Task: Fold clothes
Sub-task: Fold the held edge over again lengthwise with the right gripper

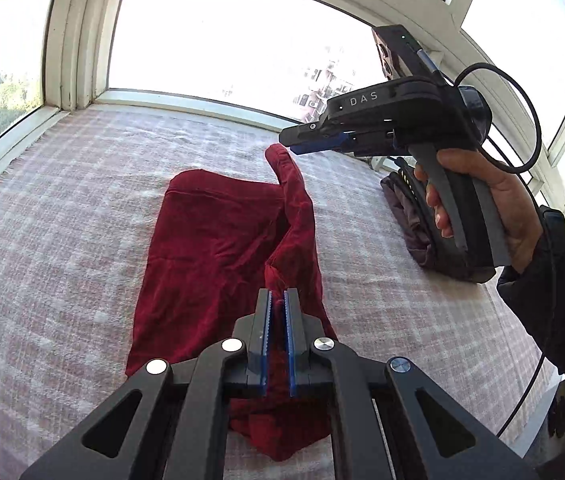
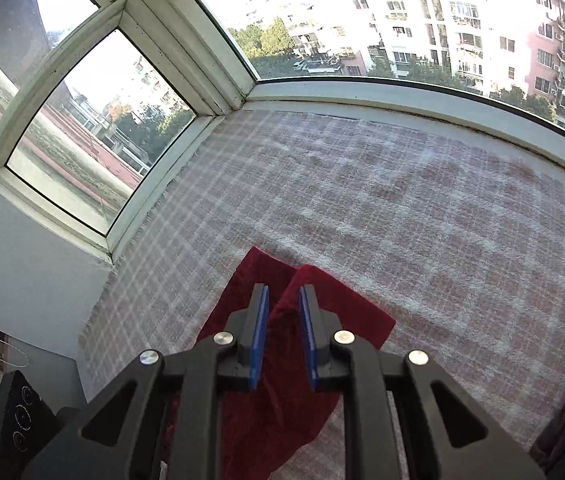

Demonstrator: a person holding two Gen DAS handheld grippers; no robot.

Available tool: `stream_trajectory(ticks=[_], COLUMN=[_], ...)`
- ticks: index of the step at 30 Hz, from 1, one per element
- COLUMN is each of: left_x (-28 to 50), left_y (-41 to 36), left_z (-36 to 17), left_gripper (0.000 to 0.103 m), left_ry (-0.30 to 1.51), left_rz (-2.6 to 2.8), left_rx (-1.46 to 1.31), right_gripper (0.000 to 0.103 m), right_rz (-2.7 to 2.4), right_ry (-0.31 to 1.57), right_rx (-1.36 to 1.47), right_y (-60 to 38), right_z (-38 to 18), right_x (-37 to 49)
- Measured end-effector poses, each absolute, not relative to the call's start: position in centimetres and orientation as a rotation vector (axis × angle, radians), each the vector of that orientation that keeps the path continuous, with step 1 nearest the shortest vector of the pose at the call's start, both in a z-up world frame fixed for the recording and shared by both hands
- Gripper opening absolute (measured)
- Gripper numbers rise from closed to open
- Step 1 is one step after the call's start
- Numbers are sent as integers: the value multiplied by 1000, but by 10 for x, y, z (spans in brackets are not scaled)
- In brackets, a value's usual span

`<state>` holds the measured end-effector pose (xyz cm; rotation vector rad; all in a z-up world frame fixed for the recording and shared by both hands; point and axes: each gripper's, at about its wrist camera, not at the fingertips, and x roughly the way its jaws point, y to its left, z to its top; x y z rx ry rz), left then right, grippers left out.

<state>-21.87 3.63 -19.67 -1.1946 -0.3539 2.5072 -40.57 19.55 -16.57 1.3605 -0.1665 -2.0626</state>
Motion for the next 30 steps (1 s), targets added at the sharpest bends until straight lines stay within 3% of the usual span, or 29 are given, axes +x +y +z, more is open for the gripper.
stream_trajectory(ticks=[6, 13, 19, 21, 23, 24, 30], left_x=[-215, -203, -201, -208, -211, -213, -226], left_y=[-4, -1, -10, -10, -12, -12, 9], left_z=[-236, -229, -226, -224, -220, -218, -224], left_gripper=[5, 3, 3, 11, 31, 36, 44], left_ry=[-505, -448, -398, -385, -391, -385, -262], left_rz=[2479, 2448, 2463, 2428, 2421, 2417, 2354], left_rx=[-1344, -1286, -1309, -1306, -1286, -1279, -1316], right_gripper=[17, 17, 26, 31, 33, 33, 33], right_rz=[-1976, -2109, -2187, -2184, -2179, -2175, -2127], right_ry=[-7, 92, -53, -38, 98, 162, 297], right_rx=[1451, 1426, 1582, 1620, 1603, 1570, 1467], right_y=[125, 169, 228, 222, 203, 194, 174], right_z=[-200, -173, -192, -196, -194, -190, -182], right_x=[-417, -385, -405, -413, -412, -408, -382])
